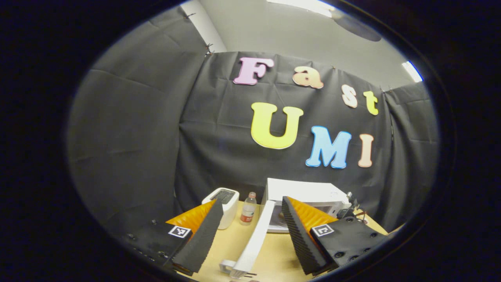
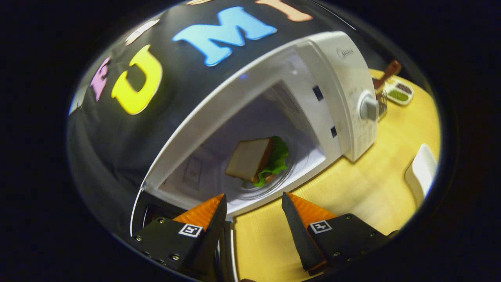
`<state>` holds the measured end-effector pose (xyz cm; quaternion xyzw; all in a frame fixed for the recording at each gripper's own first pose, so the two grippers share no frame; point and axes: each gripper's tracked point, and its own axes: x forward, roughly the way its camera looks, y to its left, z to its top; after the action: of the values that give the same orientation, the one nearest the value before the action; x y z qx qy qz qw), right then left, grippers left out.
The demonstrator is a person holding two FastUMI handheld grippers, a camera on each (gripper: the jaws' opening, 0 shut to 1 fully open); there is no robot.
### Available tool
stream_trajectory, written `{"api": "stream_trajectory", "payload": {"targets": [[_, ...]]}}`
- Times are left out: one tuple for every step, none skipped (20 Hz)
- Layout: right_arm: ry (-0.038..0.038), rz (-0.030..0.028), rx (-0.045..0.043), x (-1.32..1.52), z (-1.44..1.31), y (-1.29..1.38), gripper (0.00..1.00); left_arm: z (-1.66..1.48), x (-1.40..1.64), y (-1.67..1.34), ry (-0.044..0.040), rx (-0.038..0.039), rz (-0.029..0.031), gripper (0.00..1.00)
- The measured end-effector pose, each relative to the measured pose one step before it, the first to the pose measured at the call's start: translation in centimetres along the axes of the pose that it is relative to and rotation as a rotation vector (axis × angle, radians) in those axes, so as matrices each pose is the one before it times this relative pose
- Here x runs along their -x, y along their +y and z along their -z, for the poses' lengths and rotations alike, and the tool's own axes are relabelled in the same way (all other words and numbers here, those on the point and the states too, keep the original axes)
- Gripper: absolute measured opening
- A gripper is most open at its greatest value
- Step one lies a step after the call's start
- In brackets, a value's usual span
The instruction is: Open the microwave oven with the left hand, put the food in, and close the microwave oven.
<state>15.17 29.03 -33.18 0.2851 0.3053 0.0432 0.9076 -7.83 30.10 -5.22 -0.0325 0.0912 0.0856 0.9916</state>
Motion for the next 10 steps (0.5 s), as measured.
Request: {"api": "stream_trajectory", "payload": {"targets": [[-0.01461,-0.02134,0.06208,2.001,-0.548,0.353,0.84,0.518,-0.633,-1.166,0.00296,0.00007,0.02325,0.97],[-0.01959,-0.01653,0.04661,1.752,-0.835,0.201,0.84,0.164,-0.587,-0.914,0.00283,-0.00414,0.01876,0.97],[-0.02961,-0.01153,0.05611,2.032,-1.429,0.007,0.84,0.257,-0.363,-0.875,0.00312,-0.00503,0.01812,0.96],[-0.04512,0.00012,0.04743,2.069,-1.776,-0.249,0.84,0.09,-0.241,-0.77,-0.00061,-0.00404,0.01621,0.97],[-0.03146,-0.00278,0.04957,2.023,-1.485,-0.117,0.84,0.115,-0.371,-0.901,0.00002,-0.00213,0.01641,0.96],[-0.04252,0.01544,0.05108,1.876,-1.683,-0.571,0.84,-0.016,-0.243,-0.858,0.0011,-0.00115,0.01487,0.96],[-0.0409,0.00452,0.03466,1.848,-1.847,-0.224,0.84,0.053,-0.205,-0.784,-0.00254,-0.00283,0.01547,0.95],[-0.0337,0.00565,0.03348,1.84,-1.535,-0.4,0.84,-0.102,-0.334,-0.617,-0.00295,-0.00368,0.01029,0.97],[-0.02817,0.012,0.02375,1.615,-1.243,-0.592,0.84,0.072,-0.273,-0.758,-0.00288,-0.00462,0.01297,0.97],[-0.03191,0.01019,0.01678,1.701,-1.316,-0.503,0.84,-0.097,-0.144,-0.57,-0.00028,-0.00723,0.00843,0.96]]}}
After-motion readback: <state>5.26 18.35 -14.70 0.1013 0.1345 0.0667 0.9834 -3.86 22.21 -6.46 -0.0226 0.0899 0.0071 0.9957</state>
